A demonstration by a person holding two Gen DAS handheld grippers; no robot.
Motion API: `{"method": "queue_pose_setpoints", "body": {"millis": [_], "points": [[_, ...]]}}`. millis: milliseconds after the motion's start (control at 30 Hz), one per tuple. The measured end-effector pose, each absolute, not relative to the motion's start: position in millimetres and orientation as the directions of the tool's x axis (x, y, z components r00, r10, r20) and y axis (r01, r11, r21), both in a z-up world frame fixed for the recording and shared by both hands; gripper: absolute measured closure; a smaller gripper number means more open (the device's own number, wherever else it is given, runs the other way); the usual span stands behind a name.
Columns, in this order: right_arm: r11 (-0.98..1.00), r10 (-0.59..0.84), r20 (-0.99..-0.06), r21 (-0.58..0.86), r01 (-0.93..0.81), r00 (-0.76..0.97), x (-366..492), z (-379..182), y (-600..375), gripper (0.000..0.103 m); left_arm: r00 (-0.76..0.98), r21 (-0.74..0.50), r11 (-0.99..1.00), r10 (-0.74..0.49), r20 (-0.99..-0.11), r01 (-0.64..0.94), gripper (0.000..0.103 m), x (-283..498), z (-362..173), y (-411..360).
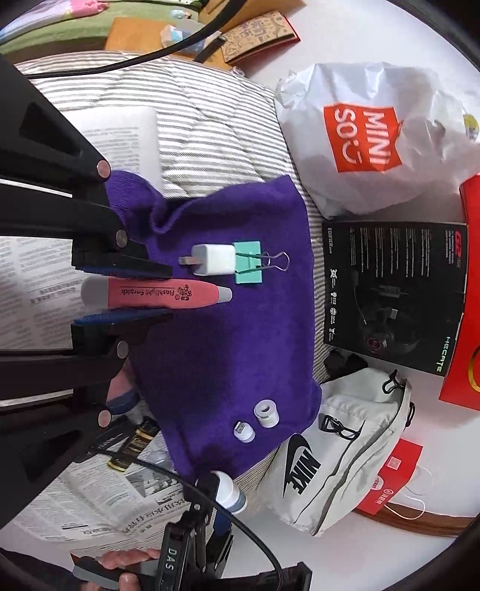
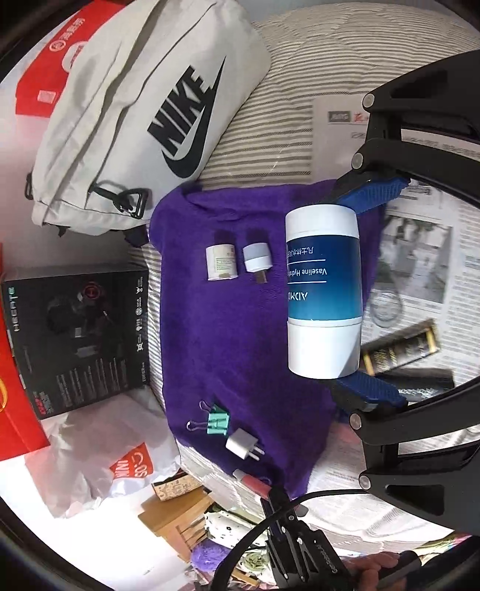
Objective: Organize rigid objects
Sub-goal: 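Carry the highlighter and Vaseline bottle up onto the purple towel, then open the left tool beside the charger while the right tool releases the bottle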
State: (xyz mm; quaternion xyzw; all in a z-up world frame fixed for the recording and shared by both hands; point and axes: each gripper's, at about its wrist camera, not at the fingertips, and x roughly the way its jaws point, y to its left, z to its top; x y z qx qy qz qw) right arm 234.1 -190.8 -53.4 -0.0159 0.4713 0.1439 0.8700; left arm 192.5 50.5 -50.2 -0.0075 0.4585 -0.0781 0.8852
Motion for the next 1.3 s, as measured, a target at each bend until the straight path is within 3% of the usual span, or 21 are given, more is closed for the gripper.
{"method": "queue_pose_setpoints", "body": {"millis": [600,1300], "points": [[0.957,0.194,-0.872,0.067,-0.282,0.450,268.6,-95.1,-178.9,0.028,0.487,-0.096,0.982,-0.164,-0.858,0.160,0.087,247.1,-87.5,31.6],[0.951,0.169,-0.878,0.026,-0.309,0.447,275.6,-111.0,-172.9,0.028,0.467,-0.046,0.989,-0.106,-0.878,0.138,0.087,250.9,-98.0,43.2]]}}
